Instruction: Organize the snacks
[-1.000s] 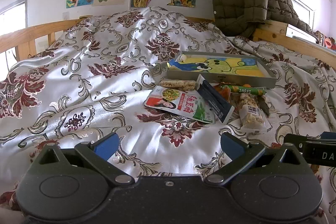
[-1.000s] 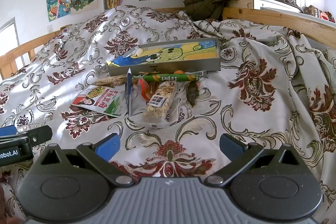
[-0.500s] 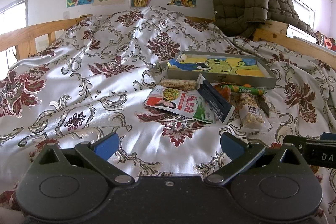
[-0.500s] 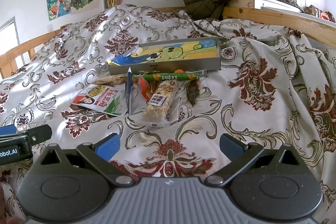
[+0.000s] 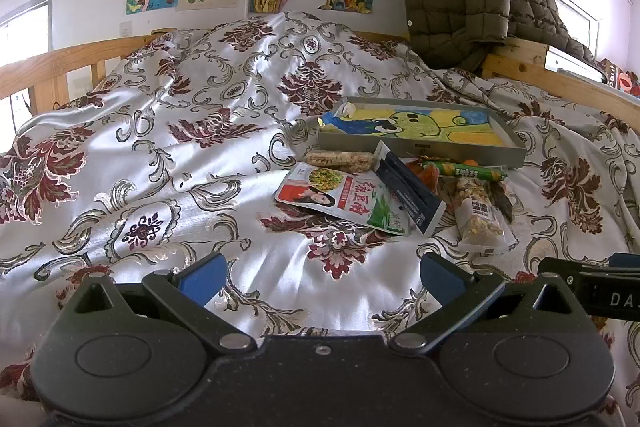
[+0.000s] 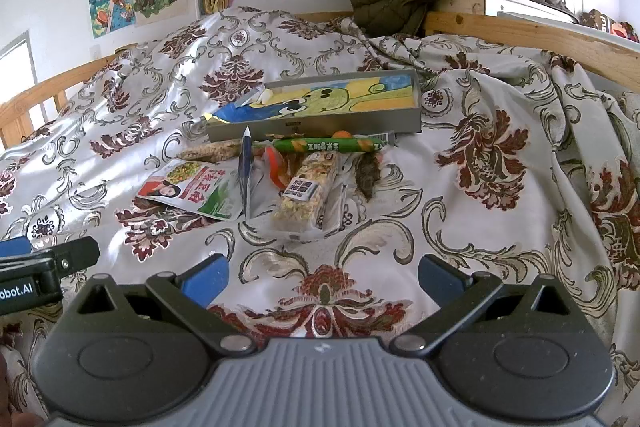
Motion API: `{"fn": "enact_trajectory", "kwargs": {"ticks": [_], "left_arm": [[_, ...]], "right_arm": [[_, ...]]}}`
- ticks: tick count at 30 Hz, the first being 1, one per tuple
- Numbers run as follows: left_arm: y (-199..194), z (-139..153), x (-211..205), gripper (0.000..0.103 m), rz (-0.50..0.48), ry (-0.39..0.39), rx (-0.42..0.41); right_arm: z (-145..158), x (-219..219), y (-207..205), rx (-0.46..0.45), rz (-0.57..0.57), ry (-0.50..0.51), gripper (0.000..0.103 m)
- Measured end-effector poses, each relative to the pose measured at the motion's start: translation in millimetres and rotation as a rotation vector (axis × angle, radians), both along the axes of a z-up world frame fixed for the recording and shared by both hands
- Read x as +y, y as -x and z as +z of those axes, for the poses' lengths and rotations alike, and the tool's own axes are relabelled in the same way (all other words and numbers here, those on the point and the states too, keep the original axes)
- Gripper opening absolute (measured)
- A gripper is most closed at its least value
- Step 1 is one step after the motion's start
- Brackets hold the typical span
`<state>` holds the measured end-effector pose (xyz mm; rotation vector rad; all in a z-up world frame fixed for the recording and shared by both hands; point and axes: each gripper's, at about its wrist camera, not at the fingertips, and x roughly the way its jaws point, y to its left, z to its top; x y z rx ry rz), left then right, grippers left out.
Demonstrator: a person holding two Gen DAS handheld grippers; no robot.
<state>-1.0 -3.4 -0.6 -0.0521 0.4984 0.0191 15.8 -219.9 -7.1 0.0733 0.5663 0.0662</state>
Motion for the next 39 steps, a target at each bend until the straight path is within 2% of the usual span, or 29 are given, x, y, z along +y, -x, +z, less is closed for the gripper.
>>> {"fn": "enact_trajectory", "kwargs": {"ticks": [25,32,39], "left_arm": [[-0.6,0.2,-1.1,0.102,0.004,0.008,0.0],[-3.6,2.5,-3.3,0.102,0.01,-0.01,-0.001],[-18.2,12.0,-4.1,0.102,0.058,0.016,-0.007]], "right_arm": [[-3.9,5.8,3.6,-0.009,0.008,0.019,0.103],[12.5,10.2,6.8,-0.026,0.014,0.064,0.103],[30.3,8.1,2.9,-0.047,0.023,0.107,0.103]]}}
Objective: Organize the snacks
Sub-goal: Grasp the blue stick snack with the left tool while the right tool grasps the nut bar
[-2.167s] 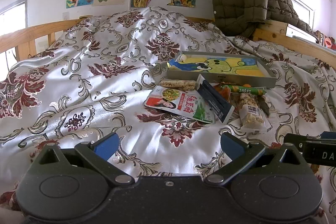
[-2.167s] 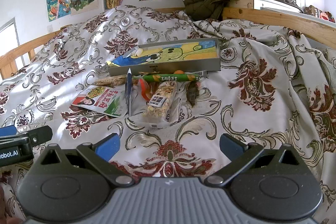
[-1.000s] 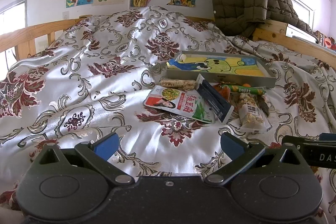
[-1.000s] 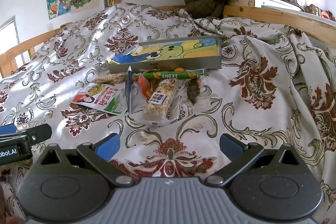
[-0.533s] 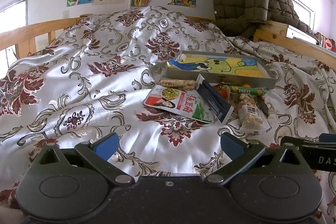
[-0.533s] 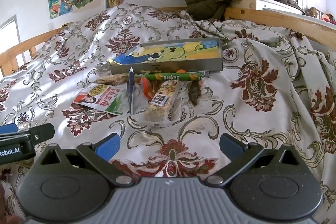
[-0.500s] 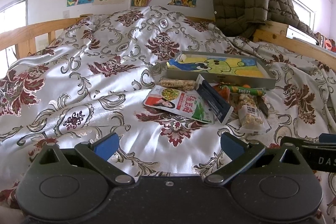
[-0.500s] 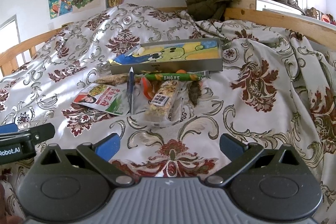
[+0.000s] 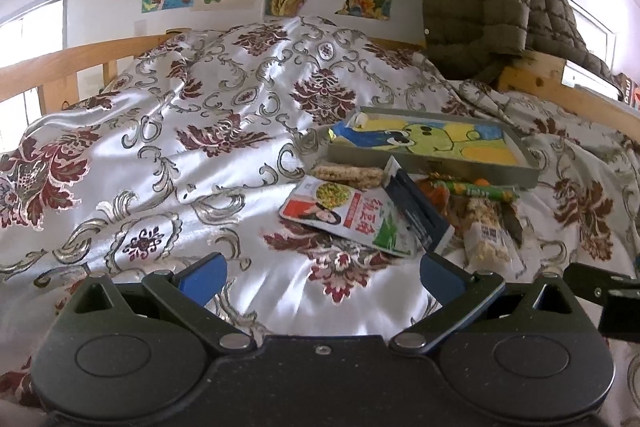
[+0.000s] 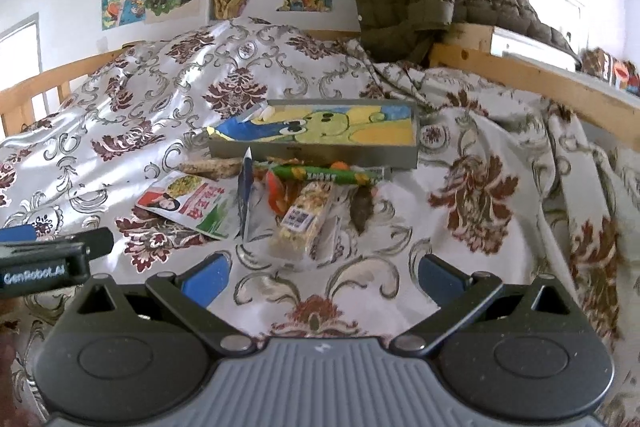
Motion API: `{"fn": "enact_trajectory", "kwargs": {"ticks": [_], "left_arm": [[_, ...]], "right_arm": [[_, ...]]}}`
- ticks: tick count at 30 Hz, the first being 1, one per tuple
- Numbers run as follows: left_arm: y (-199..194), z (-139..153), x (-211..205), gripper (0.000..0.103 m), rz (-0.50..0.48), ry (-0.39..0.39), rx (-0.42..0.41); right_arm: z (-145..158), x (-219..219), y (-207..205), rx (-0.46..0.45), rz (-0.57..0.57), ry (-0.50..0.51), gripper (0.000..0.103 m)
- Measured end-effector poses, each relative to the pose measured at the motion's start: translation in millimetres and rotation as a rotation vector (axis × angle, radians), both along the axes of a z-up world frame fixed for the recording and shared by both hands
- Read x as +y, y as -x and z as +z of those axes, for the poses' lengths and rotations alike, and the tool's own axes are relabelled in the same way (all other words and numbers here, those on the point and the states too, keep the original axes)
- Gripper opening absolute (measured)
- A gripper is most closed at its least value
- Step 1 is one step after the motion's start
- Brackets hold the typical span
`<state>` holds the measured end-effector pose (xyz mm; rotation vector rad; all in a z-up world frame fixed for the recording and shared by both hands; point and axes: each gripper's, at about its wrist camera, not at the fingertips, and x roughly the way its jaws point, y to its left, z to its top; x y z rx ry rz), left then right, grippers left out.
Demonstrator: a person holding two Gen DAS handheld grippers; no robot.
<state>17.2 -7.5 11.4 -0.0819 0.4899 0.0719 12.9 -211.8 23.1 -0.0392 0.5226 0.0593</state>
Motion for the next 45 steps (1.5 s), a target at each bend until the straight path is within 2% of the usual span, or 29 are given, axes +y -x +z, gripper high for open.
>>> {"fn": "enact_trajectory", "kwargs": {"ticks": [5,10,16,18,22,25,31,34,37,39,42,45], "left_arm": [[-24.8,10.1,-4.3,0.102,0.021,-0.006,-0.001],[-56.0,18.6,-1.6,0.102,0.051,0.063,0.007],[-89.2,25.0,-13.5,0.102,0.003,0.04,-0.001],[-99.9,24.4,-19.8,0.102,-0.025,0.034,-0.003],[-123.1,20.0,-33.9,0.102,-0.058,0.034,0.0],[-142.4,14.6,-45.0,0.102,-0.085,0.033,0.02],[-171.0,-1.9,-66.5,0.102,-0.125,-0.012,0.06],[-183.9,-11.4,-71.2,0.102,-0.13,-0.034,0.103],[-193.1,-20.2,-76.1,0.091,-0.138,-0.076,0.14],[-195.6,-23.8,-76.5,0.09,-0.144,-0.082,0.152],[-195.3,-24.0,-74.9,0.084,-0.139,-0.067,0.146],[-196.0,-23.1,-75.7,0.072,-0.139,-0.062,0.154]], "right_arm": [[14.4,-3.6,-12.1,-0.039,0.069,0.015,0.103],[20.1,-6.8,-37.4,-0.076,0.169,0.039,0.103],[10.9,-5.8,-77.0,-0.138,0.224,0.173,0.103],[4.6,-7.2,-93.3,-0.133,0.21,0.175,0.103],[-10.3,-10.3,-121.2,-0.093,0.203,0.104,0.103],[-24.9,-6.8,-135.8,-0.066,0.199,0.118,0.103],[-44.7,-4.5,-141.0,-0.045,0.191,0.129,0.102],[-50.0,-1.3,-141.3,-0.028,0.213,0.118,0.099],[-55.5,1.8,-143.1,-0.014,0.231,0.118,0.09],[-59.6,2.8,-144.3,-0.003,0.244,0.119,0.082],[-61.4,3.2,-144.7,0.002,0.26,0.097,0.078],[-61.9,3.7,-145.5,0.006,0.289,0.076,0.074]]}}
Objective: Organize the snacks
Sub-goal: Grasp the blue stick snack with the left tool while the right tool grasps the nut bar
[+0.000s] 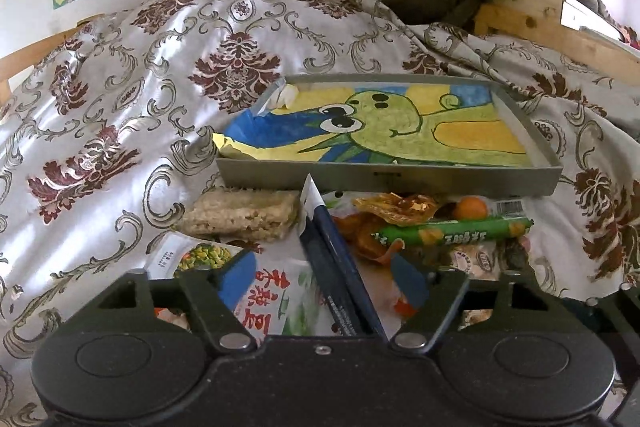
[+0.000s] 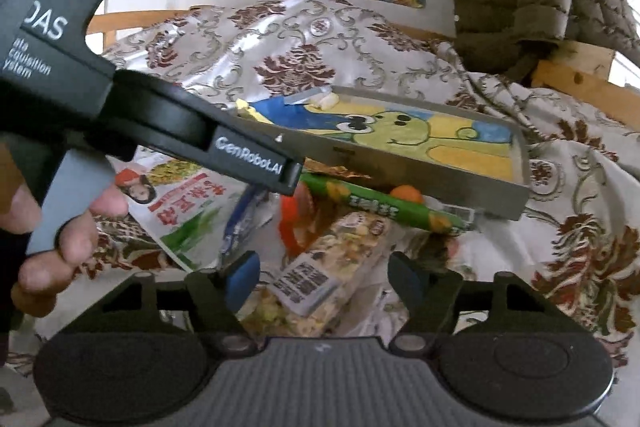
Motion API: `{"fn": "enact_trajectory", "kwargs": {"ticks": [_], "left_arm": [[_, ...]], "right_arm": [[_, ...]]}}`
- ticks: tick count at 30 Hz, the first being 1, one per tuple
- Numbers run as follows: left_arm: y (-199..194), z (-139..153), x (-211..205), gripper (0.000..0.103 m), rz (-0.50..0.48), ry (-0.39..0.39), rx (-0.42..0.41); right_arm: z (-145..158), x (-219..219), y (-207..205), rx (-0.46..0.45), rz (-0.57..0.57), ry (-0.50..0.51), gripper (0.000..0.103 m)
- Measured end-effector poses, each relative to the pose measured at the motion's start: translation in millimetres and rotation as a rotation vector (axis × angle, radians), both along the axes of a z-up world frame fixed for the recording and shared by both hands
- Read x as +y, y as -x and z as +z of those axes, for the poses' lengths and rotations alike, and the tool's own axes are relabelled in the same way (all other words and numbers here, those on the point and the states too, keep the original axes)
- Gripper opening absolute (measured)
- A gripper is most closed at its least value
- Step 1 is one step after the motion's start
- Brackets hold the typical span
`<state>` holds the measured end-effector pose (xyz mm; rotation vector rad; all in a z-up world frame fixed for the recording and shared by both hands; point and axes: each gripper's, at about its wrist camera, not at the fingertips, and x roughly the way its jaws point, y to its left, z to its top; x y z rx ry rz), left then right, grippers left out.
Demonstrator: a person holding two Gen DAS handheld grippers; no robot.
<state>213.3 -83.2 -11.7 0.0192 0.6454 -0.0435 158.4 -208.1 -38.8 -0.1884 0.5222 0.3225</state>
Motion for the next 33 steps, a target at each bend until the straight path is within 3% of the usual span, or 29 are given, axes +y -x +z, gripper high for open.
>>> {"fn": "enact_trajectory", "kwargs": {"ticks": [2,6,11,15,18,33], "left_arm": [[0.4,-1.4,-1.2,0.066,-0.004,-0.006,0.016],[6.1,-3.2,-4.2,0.066,-0.023,-0.008,0.015],[4.2,-8.9,-8.2,0.044,-0.033,-0.019,0.058],[4.3,-11.7,-5.5,0.043,-0.011,-0.013,0.077],[2.1,-13.7,-4.4,0.033,0.013,-0.036,0.093],[-12.1,-25.3,-4.5,0.033,0.021,-0.015,0.158]], "right_arm": [[-0.5,0.5,-0.4,0.013,0.008,-0.012,0.074],[-1.5,3.8,-0.6,0.022,0.006,0.004,0.068],[-2.1,0.4,-2.3,0.05,-0.012,-0.019,0.065],[-2.7,2.5,0.2,0.05,-0.013,-0.009,0.062],[-2.2,2.7,1.3,0.05,-0.021,-0.014,0.059],[-11.6,5.4,-6.2,0.078,-0.04,-0.037,0.064]]}}
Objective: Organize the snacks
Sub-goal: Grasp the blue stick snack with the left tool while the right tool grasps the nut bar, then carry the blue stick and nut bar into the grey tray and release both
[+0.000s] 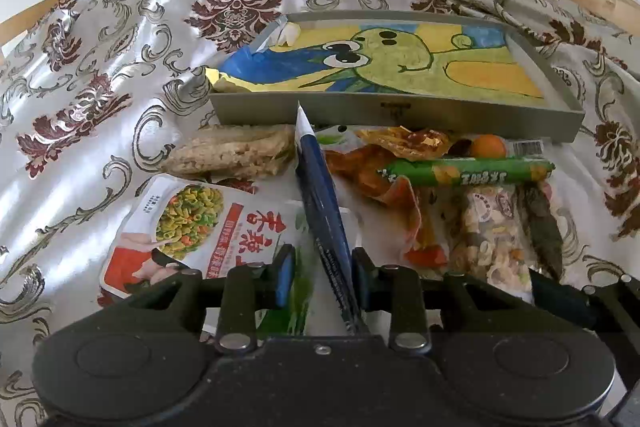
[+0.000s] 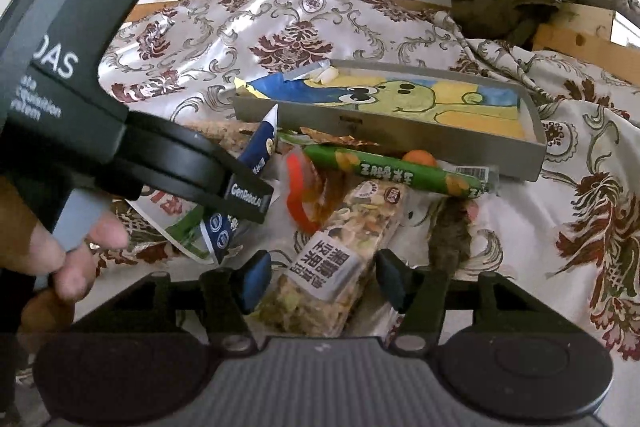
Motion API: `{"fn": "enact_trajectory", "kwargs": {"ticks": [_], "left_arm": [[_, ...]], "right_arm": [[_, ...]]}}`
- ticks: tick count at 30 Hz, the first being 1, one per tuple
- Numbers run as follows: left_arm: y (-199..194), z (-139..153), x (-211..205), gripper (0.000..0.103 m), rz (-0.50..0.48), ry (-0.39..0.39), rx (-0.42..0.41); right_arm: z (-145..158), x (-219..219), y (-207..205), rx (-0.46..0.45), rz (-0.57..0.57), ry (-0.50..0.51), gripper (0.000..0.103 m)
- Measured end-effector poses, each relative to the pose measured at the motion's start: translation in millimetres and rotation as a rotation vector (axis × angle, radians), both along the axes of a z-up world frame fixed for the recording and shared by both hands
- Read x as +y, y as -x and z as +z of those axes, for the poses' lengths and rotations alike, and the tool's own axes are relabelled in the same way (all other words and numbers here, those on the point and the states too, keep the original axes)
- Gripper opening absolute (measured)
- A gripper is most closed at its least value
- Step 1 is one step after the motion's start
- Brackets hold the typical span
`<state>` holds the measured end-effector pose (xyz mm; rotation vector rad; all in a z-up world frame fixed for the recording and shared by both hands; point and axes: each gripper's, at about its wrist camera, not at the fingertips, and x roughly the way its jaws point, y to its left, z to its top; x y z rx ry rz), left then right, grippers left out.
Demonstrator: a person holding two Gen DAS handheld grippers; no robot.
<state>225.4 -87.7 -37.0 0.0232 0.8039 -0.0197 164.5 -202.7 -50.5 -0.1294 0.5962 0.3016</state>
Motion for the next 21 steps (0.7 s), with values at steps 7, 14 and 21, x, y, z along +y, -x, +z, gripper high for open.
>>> {"fn": "enact_trajectory", "kwargs": {"ticks": [7,14,21], "left_arm": [[2.2,1.4,5.9,0.011,0.019,0.03,0.014],[18.4,12.7,13.7,0.007,0.068,0.061,0.008],[41.1,30.3,26.0,0.006,0.126,0.139,-0.024]], "right_arm": [[-1.2,7.4,-2.4,0.038,-0.04,0.043,0.056],[12.2,-13.5,-4.4,0.177,-0.077,-0.179,0.044],[24.8,-26.2,6.0,0.227,-0.041,-0.327,0.044]]}}
